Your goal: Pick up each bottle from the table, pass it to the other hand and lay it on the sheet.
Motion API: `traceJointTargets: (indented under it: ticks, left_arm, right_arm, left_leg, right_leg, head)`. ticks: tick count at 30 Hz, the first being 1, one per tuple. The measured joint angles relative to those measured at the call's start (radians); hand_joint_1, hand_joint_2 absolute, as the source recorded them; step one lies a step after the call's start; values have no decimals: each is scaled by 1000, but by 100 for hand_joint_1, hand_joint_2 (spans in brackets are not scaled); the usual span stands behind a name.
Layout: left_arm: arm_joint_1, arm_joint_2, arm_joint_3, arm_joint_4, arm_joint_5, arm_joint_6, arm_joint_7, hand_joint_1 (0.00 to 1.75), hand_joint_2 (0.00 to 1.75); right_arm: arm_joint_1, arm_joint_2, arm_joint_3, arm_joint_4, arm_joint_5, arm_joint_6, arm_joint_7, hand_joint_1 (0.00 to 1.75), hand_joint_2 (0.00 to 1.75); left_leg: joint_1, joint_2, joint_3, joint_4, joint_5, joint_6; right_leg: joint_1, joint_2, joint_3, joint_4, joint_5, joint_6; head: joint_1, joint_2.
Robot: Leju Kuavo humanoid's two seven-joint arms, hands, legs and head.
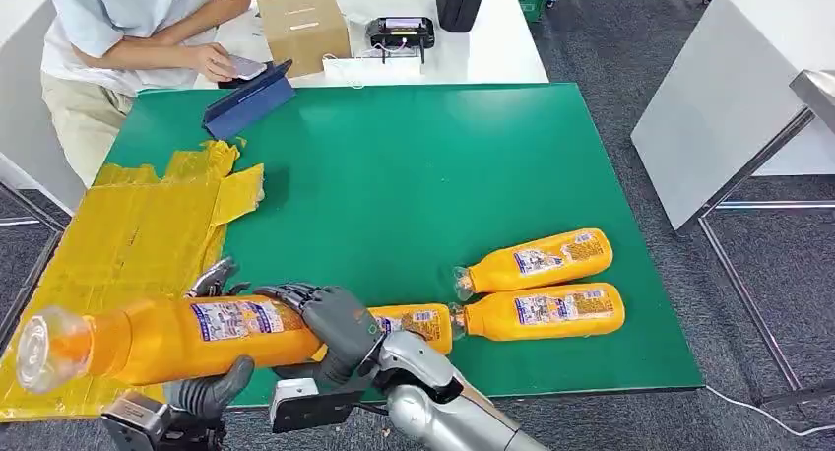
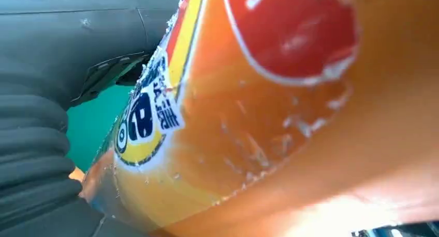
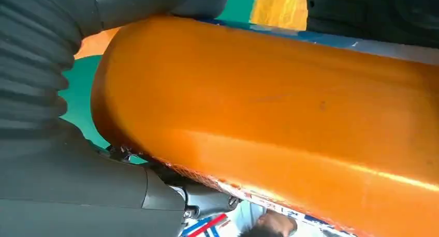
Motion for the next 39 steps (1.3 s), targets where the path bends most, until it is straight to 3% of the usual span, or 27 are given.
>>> traceJointTargets:
  ticks: [8, 9, 10, 11, 20, 23, 28, 33, 39]
  left_arm:
    - [-9, 0, 0, 0, 2, 4, -2, 175, 175]
    - [-10, 0, 0, 0, 2, 6, -2, 175, 175]
    - [-11, 0, -2, 0, 2, 7, -2, 175, 175]
    - [-13, 0, -3, 0, 1, 8, -2, 175, 175]
    - [-78, 0, -24, -20, -35, 82, 15, 175, 175]
    - [-102, 1, -26, -26, -150, 180, 31, 175, 175]
    - [-250, 40, -26, 7, -617, 352, 280, 175, 175]
    - [-446, 111, 14, 176, -1386, 388, 629, 175, 175]
    - [-685, 278, 55, 477, -1423, 187, 679, 175, 175]
  right_arm:
    - [-1, 0, 2, 4, -10, -2, -4, 175, 175]
    - [-1, 0, 2, 4, -13, -2, -5, 141, 175]
    - [-1, 0, 2, 4, -16, -3, -6, 30, 175]
    - [-1, 0, 2, 4, -20, -3, -7, 0, 175]
    - [42, -14, -10, -29, -63, -43, -38, 0, 175]
    - [66, -21, -29, -61, -113, -72, -69, 0, 175]
    - [133, -53, -82, -179, -142, -102, -101, 0, 175]
    - [183, -84, -138, -334, -119, -103, -100, 0, 175]
    - [189, -103, -163, -415, -78, -79, -86, 0, 175]
  left_leg:
    - [0, 0, 0, 0, 0, 0]
    - [0, 0, 0, 0, 0, 0]
    - [0, 0, 0, 0, 0, 0]
    - [0, 0, 0, 0, 0, 0]
    - [0, 1, 0, 0, 0, 0]
    - [0, 0, 0, 0, 0, 0]
    - [0, -1, 0, 0, 1, 0]
    - [0, 0, 0, 0, 2, 0]
    - [3, 5, 0, 0, 6, -3]
  right_leg:
    - [0, 0, 0, 0, 0, 0]
    - [0, 0, 0, 0, 0, 0]
    - [0, 0, 0, 0, 0, 0]
    - [0, 0, -1, 0, 0, 0]
    - [0, 0, 0, 0, 1, 0]
    - [0, 0, -1, 0, 0, 0]
    - [0, 0, 0, 0, 1, 0]
    - [0, -1, 0, 0, 3, -3]
    - [4, 3, -2, 1, 5, -6]
  head:
    - [0, 0]
    - [0, 0]
    - [0, 0]
    - [0, 0]
    - [0, 0]
    - [0, 0]
    - [-1, 0]
    - [0, 0]
    - [1, 0]
